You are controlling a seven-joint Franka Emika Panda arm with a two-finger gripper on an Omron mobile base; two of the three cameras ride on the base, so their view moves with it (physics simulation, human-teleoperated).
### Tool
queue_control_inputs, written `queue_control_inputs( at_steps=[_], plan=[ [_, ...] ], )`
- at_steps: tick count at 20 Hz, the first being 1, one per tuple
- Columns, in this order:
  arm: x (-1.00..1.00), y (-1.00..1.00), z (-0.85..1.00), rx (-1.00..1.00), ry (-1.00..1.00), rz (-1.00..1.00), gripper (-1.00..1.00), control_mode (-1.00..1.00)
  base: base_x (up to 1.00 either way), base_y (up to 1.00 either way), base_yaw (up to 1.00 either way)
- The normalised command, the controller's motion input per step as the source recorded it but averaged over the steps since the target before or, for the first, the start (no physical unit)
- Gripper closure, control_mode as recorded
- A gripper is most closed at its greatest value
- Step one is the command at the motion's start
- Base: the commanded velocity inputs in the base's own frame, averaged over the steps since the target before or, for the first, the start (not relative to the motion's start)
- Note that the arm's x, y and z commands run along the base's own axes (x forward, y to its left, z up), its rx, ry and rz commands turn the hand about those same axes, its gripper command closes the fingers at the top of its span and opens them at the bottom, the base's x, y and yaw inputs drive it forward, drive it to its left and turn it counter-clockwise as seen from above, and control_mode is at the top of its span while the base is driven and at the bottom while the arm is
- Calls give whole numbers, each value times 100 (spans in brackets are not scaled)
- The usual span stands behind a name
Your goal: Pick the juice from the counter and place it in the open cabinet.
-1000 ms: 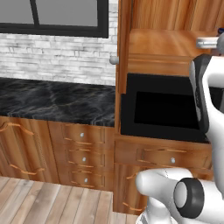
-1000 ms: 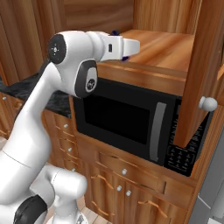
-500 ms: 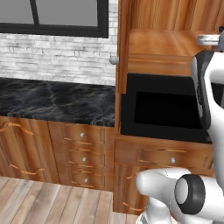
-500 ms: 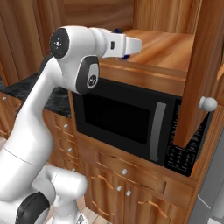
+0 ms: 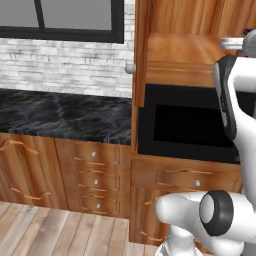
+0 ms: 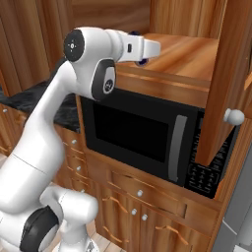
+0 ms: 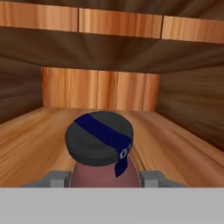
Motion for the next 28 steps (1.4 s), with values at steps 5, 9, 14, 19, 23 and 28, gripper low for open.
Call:
queue_control_inputs(
  at_steps=[5,9,14,19,23,28],
  plan=[
    [39,-6,-1,0,0,0,100,-100,0,0,0],
    [51,-6,-7,2,2,0,100,-100,0,0,0],
    [65,-16,-4,7,6,0,100,-100,0,0,0],
    [58,-30,0,10,5,1,100,-100,0,0,0],
    [17,-5,-9,0,0,1,100,-100,0,0,0],
    [2,0,-2,0,0,0,100,-100,0,0,0]
  ],
)
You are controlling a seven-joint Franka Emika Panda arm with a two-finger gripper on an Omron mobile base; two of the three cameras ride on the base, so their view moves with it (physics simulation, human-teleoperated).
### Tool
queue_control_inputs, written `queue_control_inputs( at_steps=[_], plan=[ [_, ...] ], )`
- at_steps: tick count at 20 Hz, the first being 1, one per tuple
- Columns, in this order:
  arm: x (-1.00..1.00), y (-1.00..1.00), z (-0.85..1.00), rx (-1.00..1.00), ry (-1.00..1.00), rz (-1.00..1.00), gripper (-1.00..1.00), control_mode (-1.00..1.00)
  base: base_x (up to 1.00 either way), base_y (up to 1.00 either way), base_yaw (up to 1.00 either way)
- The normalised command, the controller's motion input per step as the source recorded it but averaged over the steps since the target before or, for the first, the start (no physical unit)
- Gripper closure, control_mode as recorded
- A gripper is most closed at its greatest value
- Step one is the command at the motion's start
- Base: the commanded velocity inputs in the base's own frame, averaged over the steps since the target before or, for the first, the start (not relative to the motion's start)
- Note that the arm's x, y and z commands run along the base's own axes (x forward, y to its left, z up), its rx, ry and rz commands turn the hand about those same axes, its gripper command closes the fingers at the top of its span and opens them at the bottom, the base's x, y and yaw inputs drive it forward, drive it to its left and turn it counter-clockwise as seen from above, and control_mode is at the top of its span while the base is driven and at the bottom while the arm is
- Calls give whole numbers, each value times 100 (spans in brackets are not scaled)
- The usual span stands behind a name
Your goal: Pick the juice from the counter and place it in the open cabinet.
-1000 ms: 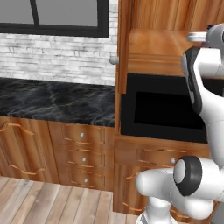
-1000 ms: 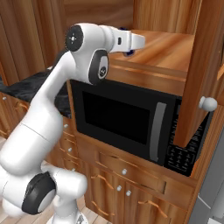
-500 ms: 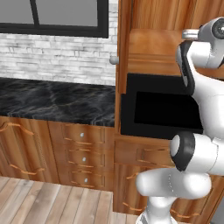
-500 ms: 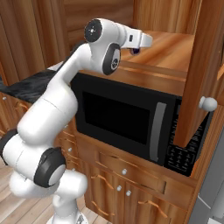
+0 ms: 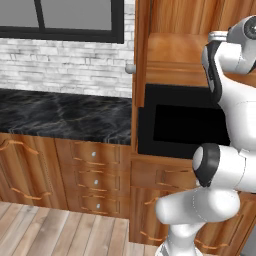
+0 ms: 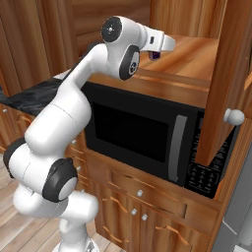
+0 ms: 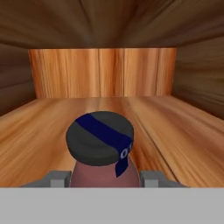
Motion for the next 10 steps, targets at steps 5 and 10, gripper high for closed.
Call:
queue_control_inputs(
  at_steps=[5,10],
  plan=[
    [3,0,-18,0,-1,0,100,-100,0,0,0],
    [28,0,-13,0,-3,0,100,-100,0,0,0]
  ],
)
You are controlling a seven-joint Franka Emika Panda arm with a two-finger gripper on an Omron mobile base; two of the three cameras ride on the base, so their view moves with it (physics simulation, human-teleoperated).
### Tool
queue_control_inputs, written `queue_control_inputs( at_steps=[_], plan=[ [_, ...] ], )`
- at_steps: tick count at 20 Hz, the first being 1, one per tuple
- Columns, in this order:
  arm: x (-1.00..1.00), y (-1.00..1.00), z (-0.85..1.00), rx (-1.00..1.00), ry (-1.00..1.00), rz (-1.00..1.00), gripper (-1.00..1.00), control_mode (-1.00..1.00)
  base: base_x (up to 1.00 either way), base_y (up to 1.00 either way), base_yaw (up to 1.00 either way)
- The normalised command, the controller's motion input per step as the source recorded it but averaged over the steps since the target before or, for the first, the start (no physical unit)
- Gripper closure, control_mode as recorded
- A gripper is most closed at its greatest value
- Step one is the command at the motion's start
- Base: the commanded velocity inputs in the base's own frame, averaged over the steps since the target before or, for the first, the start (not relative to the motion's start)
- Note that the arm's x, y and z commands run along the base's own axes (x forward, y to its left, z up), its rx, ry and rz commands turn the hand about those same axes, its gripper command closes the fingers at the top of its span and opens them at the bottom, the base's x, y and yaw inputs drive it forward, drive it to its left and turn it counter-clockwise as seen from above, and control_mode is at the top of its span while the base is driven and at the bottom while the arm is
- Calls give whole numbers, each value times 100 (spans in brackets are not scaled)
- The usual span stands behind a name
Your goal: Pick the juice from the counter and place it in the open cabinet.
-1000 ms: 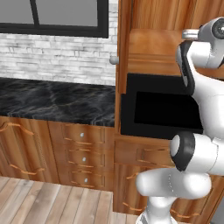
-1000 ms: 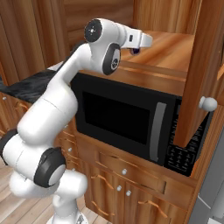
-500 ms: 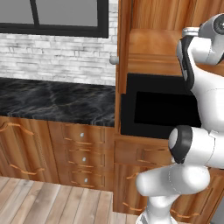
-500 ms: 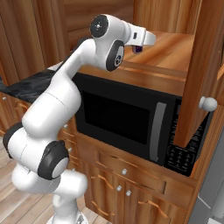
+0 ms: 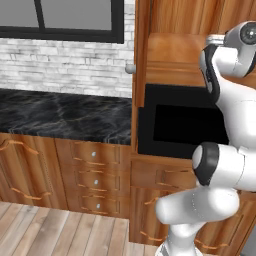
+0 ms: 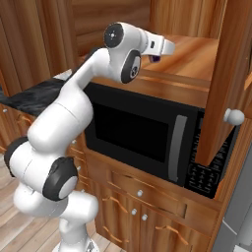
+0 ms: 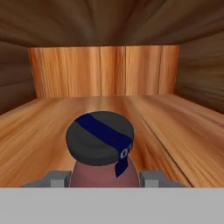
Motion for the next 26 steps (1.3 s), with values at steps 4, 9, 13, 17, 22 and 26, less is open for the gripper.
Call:
queue_control_inputs(
  at_steps=[4,9,13,17,22,26],
  plan=[
    [55,0,-7,0,0,0,100,-100,0,0,0],
    [65,-6,-1,0,0,0,100,-100,0,0,0],
    [67,-5,-1,0,3,0,100,-100,0,0,0],
    [71,-6,-7,0,7,0,100,-100,0,0,0],
    [33,-3,-4,0,9,0,100,-100,0,0,0],
    [11,-13,-36,1,1,0,100,-100,0,0,0]
  ],
)
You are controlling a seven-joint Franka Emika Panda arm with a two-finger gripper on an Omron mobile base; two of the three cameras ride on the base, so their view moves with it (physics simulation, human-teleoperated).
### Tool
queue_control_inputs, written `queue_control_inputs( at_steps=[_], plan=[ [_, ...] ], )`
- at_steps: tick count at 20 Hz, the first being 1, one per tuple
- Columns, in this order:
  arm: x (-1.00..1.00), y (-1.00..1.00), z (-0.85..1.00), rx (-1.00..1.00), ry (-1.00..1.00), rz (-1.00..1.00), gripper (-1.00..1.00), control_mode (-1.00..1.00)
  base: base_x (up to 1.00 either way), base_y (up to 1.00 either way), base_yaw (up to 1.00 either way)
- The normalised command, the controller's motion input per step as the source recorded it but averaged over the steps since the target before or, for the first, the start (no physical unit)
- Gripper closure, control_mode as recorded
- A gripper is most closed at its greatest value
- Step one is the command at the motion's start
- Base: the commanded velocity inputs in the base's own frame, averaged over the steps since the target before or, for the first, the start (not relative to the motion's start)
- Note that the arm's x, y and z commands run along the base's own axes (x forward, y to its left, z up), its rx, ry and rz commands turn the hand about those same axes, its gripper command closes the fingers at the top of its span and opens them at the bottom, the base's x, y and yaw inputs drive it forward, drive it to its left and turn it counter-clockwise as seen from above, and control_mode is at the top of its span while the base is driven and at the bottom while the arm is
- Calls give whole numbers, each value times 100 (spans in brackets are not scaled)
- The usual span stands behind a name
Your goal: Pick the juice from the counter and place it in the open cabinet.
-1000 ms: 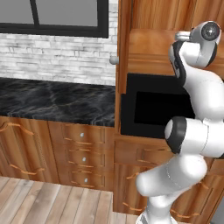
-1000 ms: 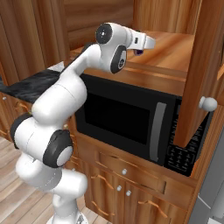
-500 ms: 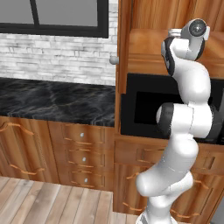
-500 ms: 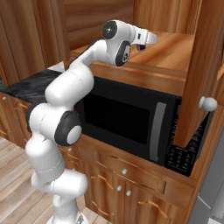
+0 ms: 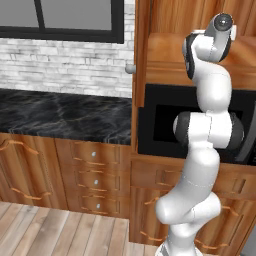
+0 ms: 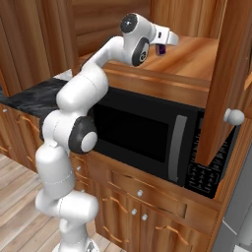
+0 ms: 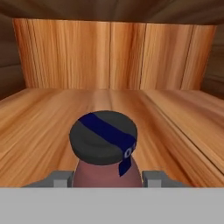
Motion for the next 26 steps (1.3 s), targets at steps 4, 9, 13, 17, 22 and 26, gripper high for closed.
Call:
queue_control_inputs(
  at_steps=[4,9,13,17,22,26],
  plan=[
    [6,-24,-67,4,0,0,100,-100,0,0,0],
    [8,-16,-63,1,0,0,100,-100,0,0,0],
    [4,0,-4,0,0,0,-100,-100,0,0,0],
    [0,0,0,0,0,0,-100,-100,0,0,0],
    [-27,0,-5,-1,-3,0,-100,-100,0,0,0],
    [-83,0,-22,-1,-12,0,-100,-100,0,0,0]
  ],
)
